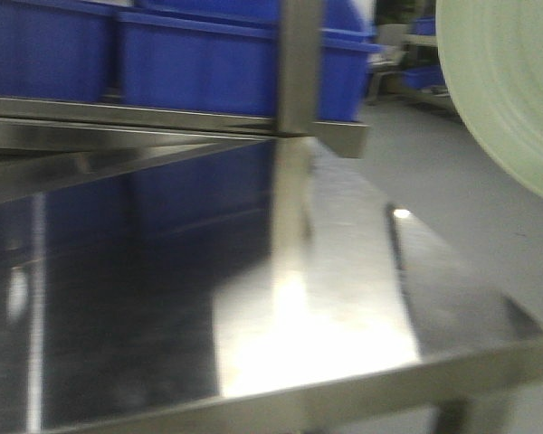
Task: Place green plate on second shelf with right arm
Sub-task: 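Drive the base away from the table carrying the plate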
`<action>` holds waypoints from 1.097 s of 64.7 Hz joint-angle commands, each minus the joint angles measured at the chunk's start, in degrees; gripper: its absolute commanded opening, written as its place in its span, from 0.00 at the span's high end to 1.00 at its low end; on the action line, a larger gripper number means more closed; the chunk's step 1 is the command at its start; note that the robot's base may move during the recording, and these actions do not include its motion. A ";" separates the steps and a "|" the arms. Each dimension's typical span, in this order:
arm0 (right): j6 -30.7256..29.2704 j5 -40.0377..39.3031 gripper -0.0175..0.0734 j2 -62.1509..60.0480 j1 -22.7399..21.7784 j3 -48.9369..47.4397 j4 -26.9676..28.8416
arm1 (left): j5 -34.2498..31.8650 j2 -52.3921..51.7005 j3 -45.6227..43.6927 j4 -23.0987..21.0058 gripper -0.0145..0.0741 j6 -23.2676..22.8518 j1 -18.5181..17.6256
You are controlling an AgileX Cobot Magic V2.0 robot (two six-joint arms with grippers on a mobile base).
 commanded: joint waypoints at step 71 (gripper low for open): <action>0.29 -6.89 0.75 0.55 -0.36 -1.71 0.80 | -4.77 -0.99 2.40 -0.50 0.69 -0.36 -0.18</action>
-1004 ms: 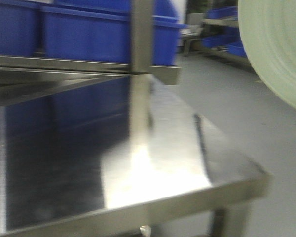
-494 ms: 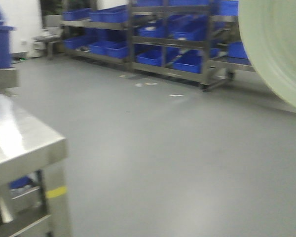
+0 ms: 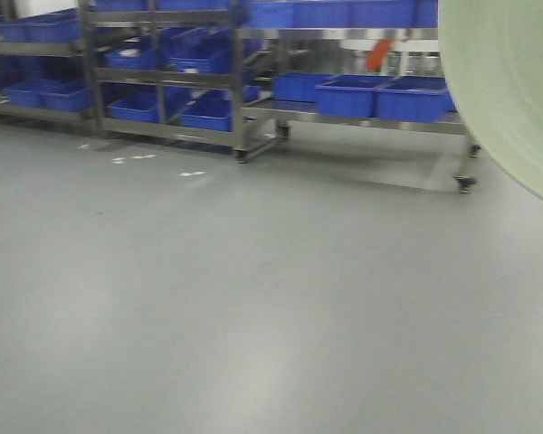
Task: Place green plate on second shelf with right arm
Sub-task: 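Drive the base away from the table carrying the plate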
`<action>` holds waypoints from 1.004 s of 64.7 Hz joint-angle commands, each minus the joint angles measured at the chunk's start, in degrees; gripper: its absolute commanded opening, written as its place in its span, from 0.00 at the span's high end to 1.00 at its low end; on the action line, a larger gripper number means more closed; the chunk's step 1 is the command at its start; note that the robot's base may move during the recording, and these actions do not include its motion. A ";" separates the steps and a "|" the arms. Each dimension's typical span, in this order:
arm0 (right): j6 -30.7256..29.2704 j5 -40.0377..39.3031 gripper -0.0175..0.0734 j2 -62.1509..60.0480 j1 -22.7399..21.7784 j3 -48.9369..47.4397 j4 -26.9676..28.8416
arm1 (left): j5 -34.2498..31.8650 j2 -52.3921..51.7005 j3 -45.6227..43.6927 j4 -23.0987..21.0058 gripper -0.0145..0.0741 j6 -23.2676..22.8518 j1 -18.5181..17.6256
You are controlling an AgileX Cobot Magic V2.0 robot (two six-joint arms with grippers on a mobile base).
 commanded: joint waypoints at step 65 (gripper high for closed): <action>0.29 -6.89 0.75 0.55 -0.36 -1.71 0.80 | -4.77 -0.99 2.40 -0.50 0.69 -0.36 -0.18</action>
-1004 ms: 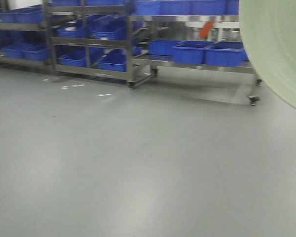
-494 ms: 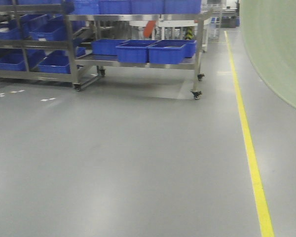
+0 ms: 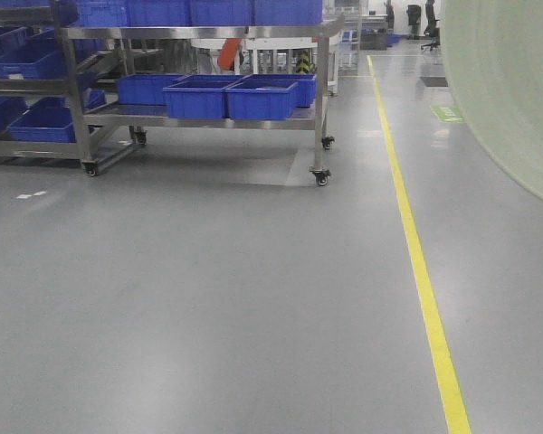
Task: Place green plate on second shelf with right arm
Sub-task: 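Drive the base away from the table carrying the plate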
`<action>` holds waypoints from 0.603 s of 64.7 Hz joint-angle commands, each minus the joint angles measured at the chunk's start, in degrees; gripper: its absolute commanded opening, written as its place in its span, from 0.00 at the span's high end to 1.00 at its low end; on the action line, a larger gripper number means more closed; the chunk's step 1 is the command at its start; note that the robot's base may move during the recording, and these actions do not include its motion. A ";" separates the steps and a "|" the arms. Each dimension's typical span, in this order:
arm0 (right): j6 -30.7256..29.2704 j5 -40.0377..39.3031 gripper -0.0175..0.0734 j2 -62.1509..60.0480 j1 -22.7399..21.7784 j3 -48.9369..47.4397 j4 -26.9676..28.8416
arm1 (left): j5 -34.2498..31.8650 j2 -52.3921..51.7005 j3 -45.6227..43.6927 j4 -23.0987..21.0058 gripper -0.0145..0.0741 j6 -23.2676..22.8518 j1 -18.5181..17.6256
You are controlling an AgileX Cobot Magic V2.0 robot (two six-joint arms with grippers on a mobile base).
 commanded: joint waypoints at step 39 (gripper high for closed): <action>0.29 -6.89 0.75 0.55 -0.36 -1.71 0.80 | -4.77 -0.99 2.40 -0.50 0.69 -0.36 -0.18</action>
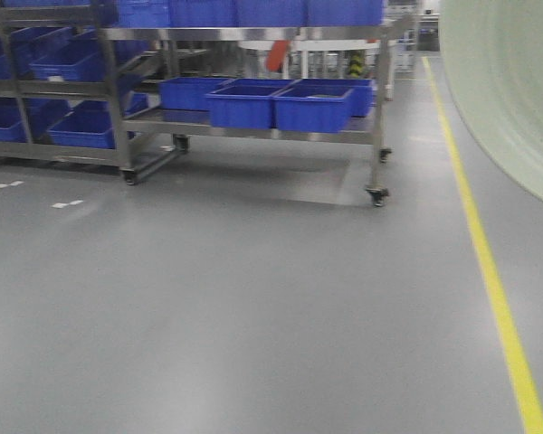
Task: Place green plate on second shelf with right arm
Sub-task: 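Drive the base away from the table carrying the plate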
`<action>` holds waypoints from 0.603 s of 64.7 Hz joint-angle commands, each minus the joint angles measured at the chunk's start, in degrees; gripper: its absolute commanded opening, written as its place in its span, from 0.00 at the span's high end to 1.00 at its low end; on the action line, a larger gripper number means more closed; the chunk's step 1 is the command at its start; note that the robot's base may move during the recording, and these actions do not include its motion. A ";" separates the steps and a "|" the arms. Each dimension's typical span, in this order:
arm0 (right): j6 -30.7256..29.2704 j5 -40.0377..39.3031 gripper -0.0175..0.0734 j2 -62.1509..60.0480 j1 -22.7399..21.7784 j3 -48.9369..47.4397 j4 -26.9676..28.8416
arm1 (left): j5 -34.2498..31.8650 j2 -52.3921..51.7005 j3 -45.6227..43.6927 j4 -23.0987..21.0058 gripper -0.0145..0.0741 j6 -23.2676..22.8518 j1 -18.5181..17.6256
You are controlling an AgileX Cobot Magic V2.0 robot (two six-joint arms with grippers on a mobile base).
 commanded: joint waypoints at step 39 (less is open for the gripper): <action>0.29 -6.85 0.75 0.55 -0.36 -1.71 0.80 | -4.77 -0.99 2.40 -0.50 0.69 -0.36 -0.18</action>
